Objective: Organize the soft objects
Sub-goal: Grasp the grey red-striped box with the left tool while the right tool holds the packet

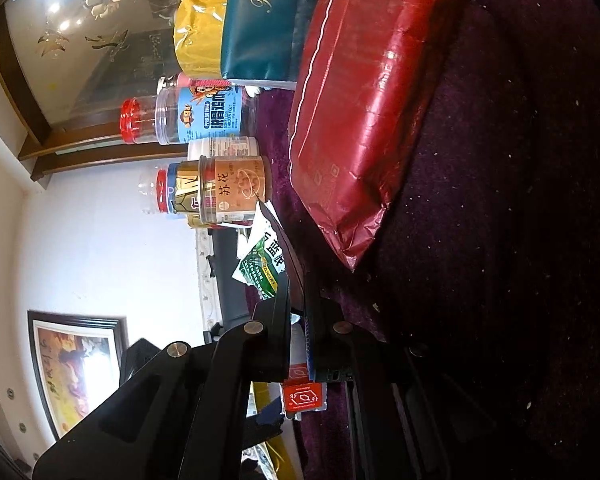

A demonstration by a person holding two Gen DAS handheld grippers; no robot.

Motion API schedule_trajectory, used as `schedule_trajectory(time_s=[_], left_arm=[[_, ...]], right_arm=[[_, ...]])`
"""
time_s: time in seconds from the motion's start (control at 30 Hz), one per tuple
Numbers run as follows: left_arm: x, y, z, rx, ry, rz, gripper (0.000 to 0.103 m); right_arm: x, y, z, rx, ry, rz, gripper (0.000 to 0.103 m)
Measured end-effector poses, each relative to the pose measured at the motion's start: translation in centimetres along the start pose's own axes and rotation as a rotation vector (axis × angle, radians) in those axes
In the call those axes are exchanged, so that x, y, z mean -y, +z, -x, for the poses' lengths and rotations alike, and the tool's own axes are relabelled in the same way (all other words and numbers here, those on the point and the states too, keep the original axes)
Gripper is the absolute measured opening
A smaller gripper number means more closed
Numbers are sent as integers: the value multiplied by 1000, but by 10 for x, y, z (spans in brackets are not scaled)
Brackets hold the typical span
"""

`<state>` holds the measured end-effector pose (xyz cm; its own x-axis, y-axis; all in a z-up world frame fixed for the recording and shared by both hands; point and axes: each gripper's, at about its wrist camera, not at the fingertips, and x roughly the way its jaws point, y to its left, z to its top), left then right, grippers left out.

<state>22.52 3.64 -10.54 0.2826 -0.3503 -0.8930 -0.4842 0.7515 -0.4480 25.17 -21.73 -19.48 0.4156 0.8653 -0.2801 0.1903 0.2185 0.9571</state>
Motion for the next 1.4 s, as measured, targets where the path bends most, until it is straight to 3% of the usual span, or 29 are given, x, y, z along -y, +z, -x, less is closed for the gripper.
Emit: schedule_trajectory(time_s=[0.17, 0.37, 0.43, 0.5, 0.63, 0.73, 1.0, 1.4], left_arm=[[27, -12, -9, 31, 148, -220, 86], [33, -13, -10, 70, 183, -281, 85], [34, -12, -10, 86, 201, -324, 79], [33, -12, -7, 107, 224, -364, 59], [29, -10, -4, 124, 244, -424, 39], [22, -10, 1, 120, 203, -444, 26], [8, -40, 16, 165, 151, -494, 26], [-14, -114, 64, 259, 31, -604, 26]], right_arm=[[1, 2, 1, -2, 3, -12, 5], [2, 2, 1, -5, 5, -15, 5], [2, 2, 1, -5, 6, -17, 5], [2, 2, 1, -5, 6, -20, 5], [2, 2, 1, -6, 7, -21, 5], [2, 2, 1, -6, 6, -21, 5], [2, 1, 2, -2, 15, -20, 5], [-7, -7, 3, -4, 59, -20, 11]])
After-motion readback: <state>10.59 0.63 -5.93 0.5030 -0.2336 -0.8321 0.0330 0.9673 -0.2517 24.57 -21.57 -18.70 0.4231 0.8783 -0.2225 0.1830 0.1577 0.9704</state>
